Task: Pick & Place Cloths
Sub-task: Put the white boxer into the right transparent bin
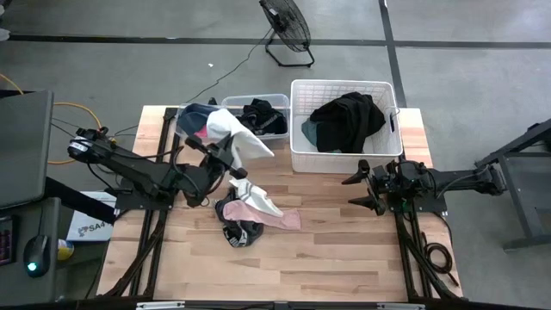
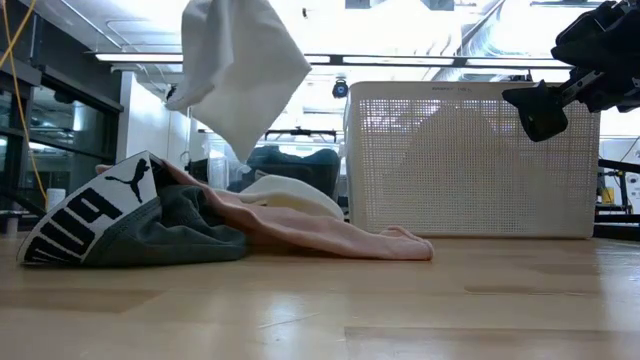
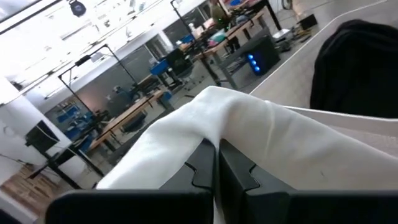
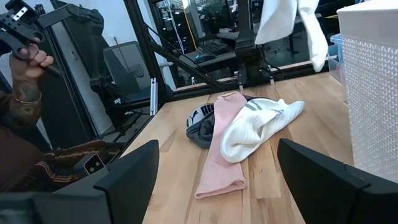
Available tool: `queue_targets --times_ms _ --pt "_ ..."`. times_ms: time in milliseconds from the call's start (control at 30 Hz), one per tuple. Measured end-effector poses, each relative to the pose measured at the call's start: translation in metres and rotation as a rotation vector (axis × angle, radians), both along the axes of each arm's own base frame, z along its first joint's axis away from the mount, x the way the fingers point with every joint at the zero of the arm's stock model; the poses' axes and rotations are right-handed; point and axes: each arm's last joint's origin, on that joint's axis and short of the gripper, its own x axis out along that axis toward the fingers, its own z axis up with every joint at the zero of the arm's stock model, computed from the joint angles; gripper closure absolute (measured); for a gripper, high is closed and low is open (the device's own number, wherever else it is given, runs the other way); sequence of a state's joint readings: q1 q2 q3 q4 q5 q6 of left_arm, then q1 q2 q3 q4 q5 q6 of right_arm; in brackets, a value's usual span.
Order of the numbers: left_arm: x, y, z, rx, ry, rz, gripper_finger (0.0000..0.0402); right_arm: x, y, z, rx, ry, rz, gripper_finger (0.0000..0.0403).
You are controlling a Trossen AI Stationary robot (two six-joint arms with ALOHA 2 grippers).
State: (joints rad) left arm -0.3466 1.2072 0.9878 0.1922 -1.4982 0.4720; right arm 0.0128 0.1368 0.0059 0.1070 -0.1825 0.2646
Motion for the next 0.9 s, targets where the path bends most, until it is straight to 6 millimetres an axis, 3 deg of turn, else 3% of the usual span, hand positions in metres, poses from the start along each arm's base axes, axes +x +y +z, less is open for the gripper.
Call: queue_targets --times_ms 100,433,900 --pt "-0.001 0.004 0.005 0.012 0.017 0.023 0.0401 0.000 0.000 0.000 0.000 0.000 0.000 0.0085" --pt "0.007 0.046 0.020 0.112 0.126 0.044 0.0401 0.000 0.000 0.000 0.000 0.000 0.000 0.0085" --pt "0.015 0.132 0.027 0.184 -0.165 0.059 0.0402 0.000 0.000 0.000 0.000 -0.001 0.000 0.0085"
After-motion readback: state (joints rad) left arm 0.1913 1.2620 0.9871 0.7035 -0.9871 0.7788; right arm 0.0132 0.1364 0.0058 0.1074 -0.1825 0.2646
